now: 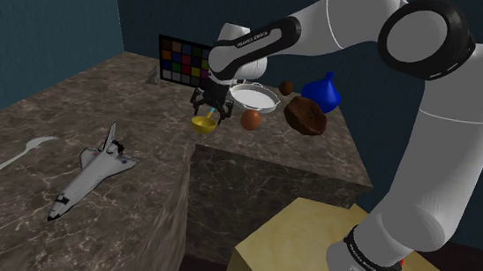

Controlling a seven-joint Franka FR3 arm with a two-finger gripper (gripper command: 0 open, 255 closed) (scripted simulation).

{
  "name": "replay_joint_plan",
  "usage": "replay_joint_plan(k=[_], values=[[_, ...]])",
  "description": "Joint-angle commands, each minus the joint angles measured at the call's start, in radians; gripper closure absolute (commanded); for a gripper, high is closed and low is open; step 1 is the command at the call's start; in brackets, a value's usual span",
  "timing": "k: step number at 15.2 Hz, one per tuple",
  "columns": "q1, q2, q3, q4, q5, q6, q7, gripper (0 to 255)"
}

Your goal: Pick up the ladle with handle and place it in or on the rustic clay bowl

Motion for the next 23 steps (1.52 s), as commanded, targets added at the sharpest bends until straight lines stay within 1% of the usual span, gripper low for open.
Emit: replay_joint_plan(k=[1,2,11,23], values=[[0.000,0.000,0.000,0.000,0.000,0.000,0.000,0],[0.000,0.000,0.000,0.000,0.000,0.000,0.000,255],[0.000,0.000,0.000,0.000,0.000,0.000,0.000,255],[-0.003,-0.076,0.000,0.064,-0.003,-0.138,0.018,255]])
